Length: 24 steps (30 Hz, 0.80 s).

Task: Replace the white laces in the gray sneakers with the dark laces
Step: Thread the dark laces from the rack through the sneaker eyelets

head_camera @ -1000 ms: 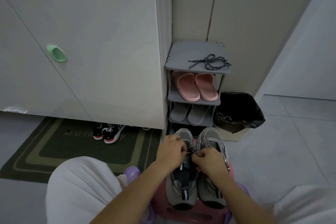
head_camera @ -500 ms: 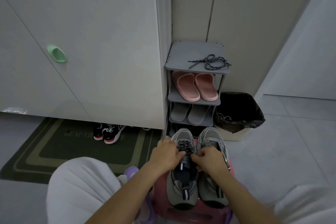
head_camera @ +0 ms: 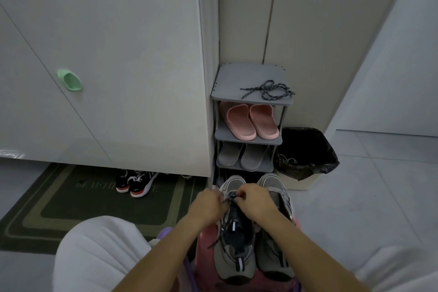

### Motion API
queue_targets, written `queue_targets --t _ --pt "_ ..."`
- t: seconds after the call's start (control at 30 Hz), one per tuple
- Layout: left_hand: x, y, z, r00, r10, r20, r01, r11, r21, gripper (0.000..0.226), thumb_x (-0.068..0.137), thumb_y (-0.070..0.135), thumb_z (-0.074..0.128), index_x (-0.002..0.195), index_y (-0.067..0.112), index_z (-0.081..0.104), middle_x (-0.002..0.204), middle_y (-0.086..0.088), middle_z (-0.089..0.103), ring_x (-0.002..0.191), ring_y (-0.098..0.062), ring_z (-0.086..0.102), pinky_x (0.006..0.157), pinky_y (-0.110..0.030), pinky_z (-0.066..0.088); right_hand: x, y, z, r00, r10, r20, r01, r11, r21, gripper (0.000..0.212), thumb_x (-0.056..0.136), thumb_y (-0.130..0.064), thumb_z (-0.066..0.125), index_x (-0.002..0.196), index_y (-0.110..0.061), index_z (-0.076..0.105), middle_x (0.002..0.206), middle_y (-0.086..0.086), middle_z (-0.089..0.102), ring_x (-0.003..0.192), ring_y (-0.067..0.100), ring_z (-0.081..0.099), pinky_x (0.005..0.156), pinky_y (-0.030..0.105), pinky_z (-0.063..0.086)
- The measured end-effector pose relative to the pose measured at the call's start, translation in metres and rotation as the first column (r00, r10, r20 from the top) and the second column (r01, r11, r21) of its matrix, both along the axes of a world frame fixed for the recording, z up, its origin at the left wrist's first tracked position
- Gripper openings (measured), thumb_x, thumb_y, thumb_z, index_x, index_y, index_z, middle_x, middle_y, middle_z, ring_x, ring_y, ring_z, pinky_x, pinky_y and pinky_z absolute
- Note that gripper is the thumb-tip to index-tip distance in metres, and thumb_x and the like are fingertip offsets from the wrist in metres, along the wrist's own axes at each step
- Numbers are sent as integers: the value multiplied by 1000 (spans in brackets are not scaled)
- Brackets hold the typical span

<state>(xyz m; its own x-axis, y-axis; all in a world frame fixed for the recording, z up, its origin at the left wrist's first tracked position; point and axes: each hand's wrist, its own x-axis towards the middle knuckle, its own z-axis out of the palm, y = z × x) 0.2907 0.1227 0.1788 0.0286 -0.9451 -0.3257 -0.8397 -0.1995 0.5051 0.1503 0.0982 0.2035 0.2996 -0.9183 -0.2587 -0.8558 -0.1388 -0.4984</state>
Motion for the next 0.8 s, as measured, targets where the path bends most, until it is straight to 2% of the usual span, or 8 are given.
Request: queue_targets --t 0.1,0.23,0.3,0.4,0.47,0.57,0.7,0.8 --pt "1 -9 18 992 19 -128 -14 999 40 29 89 29 54 63 21 43 66 4 48 58 -9 44 56 -27 35 7 0 1 992 113 -49 -112 993 34 28 87 -23 56 114 -16 60 117 10 51 107 26 56 91 34 47" --pt "8 -18 44 980 -44 -194 61 994 86 28 92 30 57 67 17 54 65 0 54 60 -13 48 59 -26 38 18 -2 12 992 124 0 -124 992 31 10 84 -18 54 77 -12 59 97 14 51 84 27 56 71 30 46" --pt "15 -19 51 964 -7 -266 25 998 65 22 93 26 57 73 16 58 67 3 57 63 -10 53 61 -23 43 18 -7 17 996 58 70 -61 997 44 25 81 -18 55 59 -21 44 82 7 50 72 21 50 61 26 38" --pt "29 -17 49 917 80 -391 -72 997 36 9 91 19 61 83 17 64 74 4 64 71 -9 60 75 -28 51 12 -14 26 960 -119 254 95 990 103 27 82 -19 60 59 -25 48 66 -7 51 68 13 49 58 23 38" --pt "35 -14 43 885 141 -444 -151 988 14 5 89 16 63 90 16 68 74 5 65 68 -6 60 74 -27 52 9 -17 30 880 -246 406 191 966 172 25 83 -14 61 61 -22 54 62 -7 53 62 10 49 62 22 40" --pt "36 -5 33 884 184 -430 -203 979 1 13 88 13 64 100 9 69 70 5 62 58 -1 54 53 -10 41 5 -18 30 702 -431 567 299 901 315 20 85 -11 61 65 -16 59 59 -2 52 54 10 45 53 22 37" --pt "34 4 16 941 120 -315 -120 993 19 11 86 14 66 96 9 69 75 4 62 68 -7 57 66 -19 47 1 -17 26 463 -603 649 389 797 463 21 88 -9 59 67 -13 57 56 0 46 50 10 40 41 17 33" --pt "32 9 8 977 64 -203 -60 998 25 10 87 17 65 93 11 70 76 5 60 66 -4 53 64 -19 43 -5 -22 21 376 -647 663 425 757 497 18 87 -10 60 70 -13 58 59 1 45 52 10 37 42 17 30"
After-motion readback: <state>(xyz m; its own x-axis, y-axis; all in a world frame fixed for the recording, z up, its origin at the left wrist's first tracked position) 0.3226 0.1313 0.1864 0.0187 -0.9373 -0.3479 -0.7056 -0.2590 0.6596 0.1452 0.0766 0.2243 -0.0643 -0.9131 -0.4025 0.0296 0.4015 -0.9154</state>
